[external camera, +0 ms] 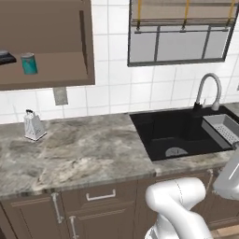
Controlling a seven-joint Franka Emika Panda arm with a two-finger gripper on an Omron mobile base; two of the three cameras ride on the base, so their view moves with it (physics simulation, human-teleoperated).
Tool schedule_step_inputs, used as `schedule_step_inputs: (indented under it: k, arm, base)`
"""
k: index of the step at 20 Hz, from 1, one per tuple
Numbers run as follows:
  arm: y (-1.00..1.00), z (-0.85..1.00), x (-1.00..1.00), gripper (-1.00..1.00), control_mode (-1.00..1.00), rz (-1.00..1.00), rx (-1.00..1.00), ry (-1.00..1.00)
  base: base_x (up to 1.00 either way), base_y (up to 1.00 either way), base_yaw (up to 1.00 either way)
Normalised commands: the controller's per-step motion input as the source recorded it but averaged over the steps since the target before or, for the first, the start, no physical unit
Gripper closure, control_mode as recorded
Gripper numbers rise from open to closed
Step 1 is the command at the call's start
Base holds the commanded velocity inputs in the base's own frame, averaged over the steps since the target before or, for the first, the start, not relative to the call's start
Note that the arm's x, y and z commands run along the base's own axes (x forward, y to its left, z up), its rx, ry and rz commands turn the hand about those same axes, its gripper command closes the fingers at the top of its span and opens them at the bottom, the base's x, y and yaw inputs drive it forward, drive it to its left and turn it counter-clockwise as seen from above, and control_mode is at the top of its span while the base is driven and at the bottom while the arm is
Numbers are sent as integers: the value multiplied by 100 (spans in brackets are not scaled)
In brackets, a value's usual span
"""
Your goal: Pick the canned food and jam from the counter and place them in the cabinets closest to them.
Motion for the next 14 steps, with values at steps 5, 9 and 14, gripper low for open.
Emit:
schedule_step_inputs:
  k: [5,9,14]
  arm:
    - [0,0,0,-100,100,0,0,0]
    - [0,0,0,-100,100,0,0,0]
    - [0,0,0,-100,100,0,0,0]
  base:
    - [0,-48,0]
    - [0,-49,0]
    - [0,-50,0]
